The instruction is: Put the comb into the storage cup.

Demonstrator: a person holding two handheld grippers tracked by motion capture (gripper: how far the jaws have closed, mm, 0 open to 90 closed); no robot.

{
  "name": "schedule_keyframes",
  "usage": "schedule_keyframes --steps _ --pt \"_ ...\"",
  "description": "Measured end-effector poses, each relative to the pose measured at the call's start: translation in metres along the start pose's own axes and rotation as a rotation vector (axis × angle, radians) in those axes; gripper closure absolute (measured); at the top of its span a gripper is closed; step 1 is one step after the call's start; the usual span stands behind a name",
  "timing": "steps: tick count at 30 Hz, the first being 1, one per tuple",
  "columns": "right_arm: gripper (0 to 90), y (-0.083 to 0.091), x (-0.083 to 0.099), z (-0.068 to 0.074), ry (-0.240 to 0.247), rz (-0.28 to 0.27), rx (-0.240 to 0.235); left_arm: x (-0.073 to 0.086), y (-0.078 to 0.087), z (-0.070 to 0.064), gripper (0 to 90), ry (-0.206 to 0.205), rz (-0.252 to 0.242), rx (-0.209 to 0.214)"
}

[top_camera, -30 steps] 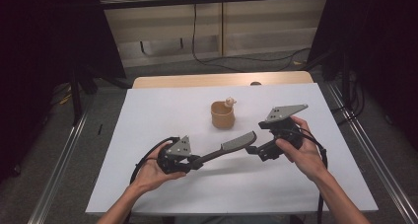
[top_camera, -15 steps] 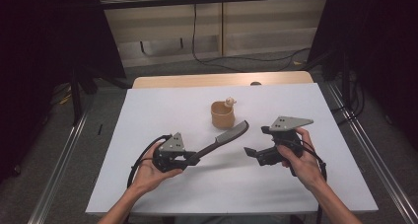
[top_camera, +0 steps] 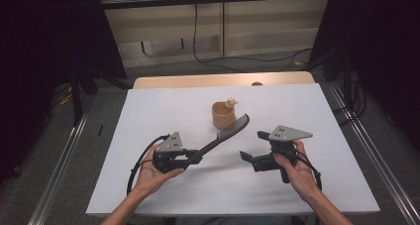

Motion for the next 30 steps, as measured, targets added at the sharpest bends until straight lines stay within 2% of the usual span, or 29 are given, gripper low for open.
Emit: schedule_keyframes --steps 3,5,8,9,12,20,21,22,23,25,30 --pt "5.1 -0.001 0.003 0.001 -0.015 -0.039 -0.020 0.000 0.000 -0.001 72.8 0.009 -0.030 0.005" --pt "5.1 -0.003 0.004 0.002 -0.020 -0.054 -0.025 0.000 0.000 -0.002 72.8 -0.005 -0.041 0.008" --pt "3.3 -0.004 0.006 0.004 -0.006 -0.059 -0.047 0.000 -0.002 -0.004 72.8 -0.004 -0.061 0.018" --pt "3.4 -0.005 0.007 0.006 -0.001 -0.068 -0.046 0.000 -0.002 -0.005 72.8 -0.011 -0.070 0.005" --pt "3.4 -0.007 0.009 0.009 0.017 -0.077 -0.045 0.000 -0.004 -0.007 72.8 -0.015 -0.089 0.022" --pt "1.7 -0.010 0.008 0.014 0.019 -0.142 -0.081 0.000 -0.009 -0.008 72.8 -0.007 -0.137 0.031" --pt "1.2 -0.011 0.007 0.015 0.015 -0.149 -0.079 0.000 -0.009 -0.009 72.8 -0.011 -0.148 0.056" --pt "1.0 -0.011 0.007 0.016 0.018 -0.154 -0.079 -0.001 -0.009 -0.009 72.7 -0.024 -0.157 0.041" --pt "0.6 -0.012 0.006 0.017 0.023 -0.163 -0.088 -0.001 -0.009 -0.010 72.8 -0.010 -0.157 0.040" --pt "0.0 -0.012 0.004 0.019 0.038 -0.183 -0.097 -0.002 -0.010 -0.011 72.8 -0.024 -0.168 0.039" --pt "1.2 -0.014 -0.003 0.024 0.039 -0.211 -0.121 -0.005 -0.011 -0.013 72.8 -0.007 -0.210 0.037"
Point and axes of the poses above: each handheld gripper's, and its own axes: y roughly backward along the jaws, x roughly out of its underside, z roughly to its left, the point moved 1 cm from there along -y, roughly forward along the jaws, and after that the axes turned 11 degrees about y, right-handed, at the moved point
